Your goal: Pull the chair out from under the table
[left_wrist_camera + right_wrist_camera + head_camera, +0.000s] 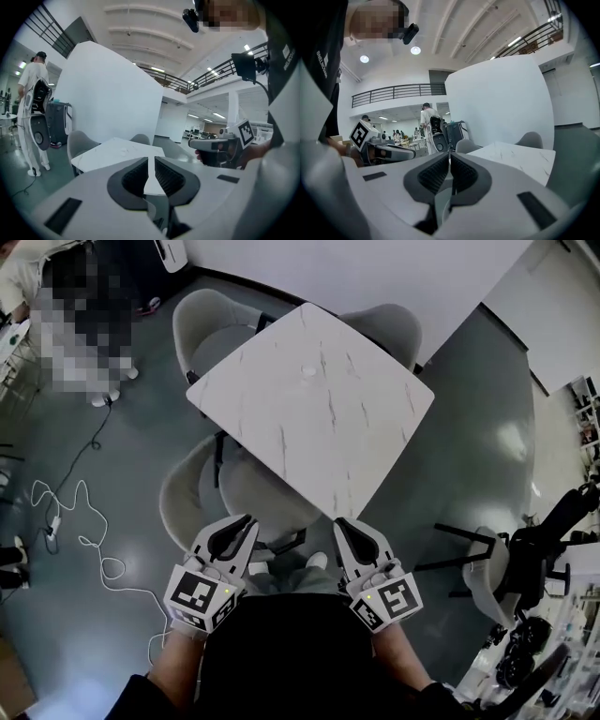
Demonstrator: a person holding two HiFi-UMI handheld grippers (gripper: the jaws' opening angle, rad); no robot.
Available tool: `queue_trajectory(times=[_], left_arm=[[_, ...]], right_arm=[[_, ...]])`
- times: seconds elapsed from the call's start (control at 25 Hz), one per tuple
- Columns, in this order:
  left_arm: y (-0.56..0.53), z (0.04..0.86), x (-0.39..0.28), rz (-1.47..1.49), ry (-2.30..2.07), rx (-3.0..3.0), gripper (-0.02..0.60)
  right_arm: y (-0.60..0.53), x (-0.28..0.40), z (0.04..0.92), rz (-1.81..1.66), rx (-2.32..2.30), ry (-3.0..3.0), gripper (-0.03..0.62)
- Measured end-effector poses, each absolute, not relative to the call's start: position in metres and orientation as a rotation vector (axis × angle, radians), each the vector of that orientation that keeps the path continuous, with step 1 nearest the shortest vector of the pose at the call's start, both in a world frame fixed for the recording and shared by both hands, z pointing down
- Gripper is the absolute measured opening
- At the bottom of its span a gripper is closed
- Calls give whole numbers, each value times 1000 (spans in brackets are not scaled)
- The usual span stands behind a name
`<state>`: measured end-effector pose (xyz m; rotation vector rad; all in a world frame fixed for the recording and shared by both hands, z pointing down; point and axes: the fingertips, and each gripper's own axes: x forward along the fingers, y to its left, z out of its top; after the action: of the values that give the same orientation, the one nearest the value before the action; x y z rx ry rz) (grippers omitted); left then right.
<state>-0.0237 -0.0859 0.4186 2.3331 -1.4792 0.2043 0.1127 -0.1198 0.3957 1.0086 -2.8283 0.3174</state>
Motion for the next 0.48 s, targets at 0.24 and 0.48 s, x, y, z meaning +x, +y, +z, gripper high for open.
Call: queue_trajectory(times=[0.24,0.48], left_arm=[[-90,447,-65,266,-1627,2180,91],[-81,485,-136,357,-1766,1968,140]], right_arm=[[-130,91,420,345,861,-2815,15],[-129,65,428,357,744,-2804,15]])
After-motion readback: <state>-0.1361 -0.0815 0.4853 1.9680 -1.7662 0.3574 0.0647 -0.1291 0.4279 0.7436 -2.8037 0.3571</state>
